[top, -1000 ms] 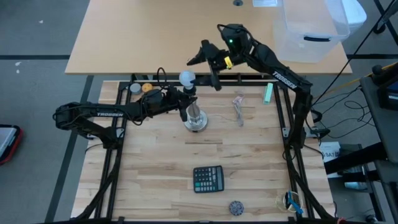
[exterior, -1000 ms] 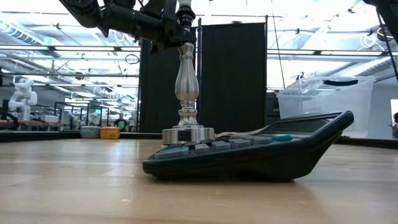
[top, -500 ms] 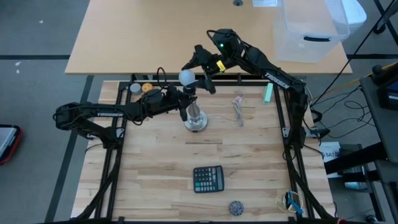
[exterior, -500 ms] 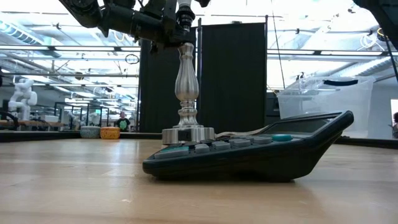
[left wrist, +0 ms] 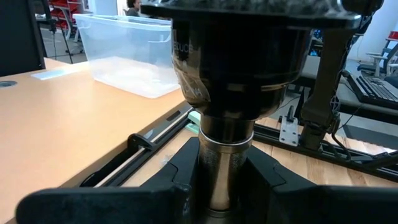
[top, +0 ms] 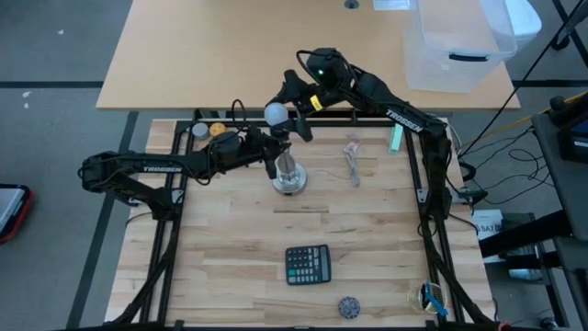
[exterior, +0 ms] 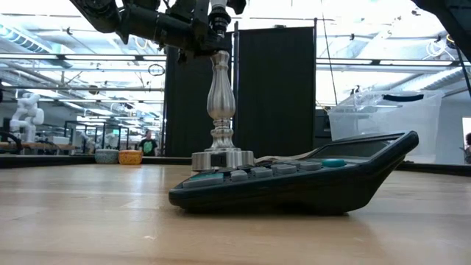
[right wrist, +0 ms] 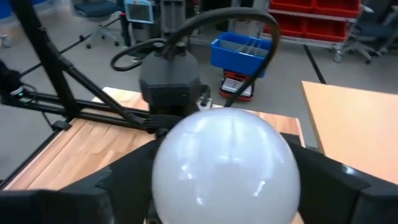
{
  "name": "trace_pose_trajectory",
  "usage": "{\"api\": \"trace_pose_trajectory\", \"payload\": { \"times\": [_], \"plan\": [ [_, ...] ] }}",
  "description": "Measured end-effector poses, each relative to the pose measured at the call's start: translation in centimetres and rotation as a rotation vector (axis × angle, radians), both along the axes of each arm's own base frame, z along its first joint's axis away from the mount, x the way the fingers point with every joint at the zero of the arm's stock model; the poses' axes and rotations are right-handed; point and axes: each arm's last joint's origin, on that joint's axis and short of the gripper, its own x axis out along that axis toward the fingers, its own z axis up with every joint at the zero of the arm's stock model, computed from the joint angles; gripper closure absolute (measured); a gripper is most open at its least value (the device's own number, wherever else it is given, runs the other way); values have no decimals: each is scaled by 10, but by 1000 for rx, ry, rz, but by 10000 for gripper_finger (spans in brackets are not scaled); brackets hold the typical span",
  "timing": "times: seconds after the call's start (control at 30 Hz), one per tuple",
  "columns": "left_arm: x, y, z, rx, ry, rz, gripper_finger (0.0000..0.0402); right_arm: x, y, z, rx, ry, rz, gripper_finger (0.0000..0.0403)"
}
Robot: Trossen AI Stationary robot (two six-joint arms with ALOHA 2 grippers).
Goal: Screw lightbulb
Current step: Insert the light bulb into the lamp
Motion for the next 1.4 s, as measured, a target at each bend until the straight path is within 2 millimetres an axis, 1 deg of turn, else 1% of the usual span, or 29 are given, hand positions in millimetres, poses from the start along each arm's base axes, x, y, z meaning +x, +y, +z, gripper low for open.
{"api": "trace_pose_trajectory", "payload": {
  "times": [0.1, 0.17, 0.33, 0.43, 0.53, 0.67, 0.8, 0.97, 1.13, 1.23, 1.4],
  "plan": [
    [0, 0, 0, 0, 0, 0, 328, 1, 1, 0, 17, 9, -34, 127],
    [0, 0, 0, -1, 0, 1, 328, 2, 4, 0, 13, 13, -52, 135],
    [0, 0, 0, -2, -1, 3, 328, 7, 13, 1, 22, 18, -133, 135],
    [0, 1, 0, -5, -2, 12, 328, 11, 20, 1, 23, 23, -224, 132],
    [-1, 1, 0, -5, -1, 21, 328, 14, 28, 1, 22, 30, -293, 121],
    [-1, 4, 0, -8, -3, 29, 328, 17, 39, 2, 34, 32, -414, 124],
    [-2, 6, 0, -9, -5, 33, 328, 21, 52, 2, 40, 28, -554, 130],
    [-2, 7, 0, -4, -3, 36, 328, 24, 71, 1, 67, 12, -715, 120],
    [-3, 9, 0, -1, -2, 41, 328, 27, 91, 0, 74, -14, -860, 120],
    [-3, 9, 0, 2, -1, 39, 328, 27, 100, -1, 85, -29, -915, 119],
    [-2, 8, 0, 7, 1, 31, 328, 29, 111, 0, 130, -59, -919, 110]
  ]
}}
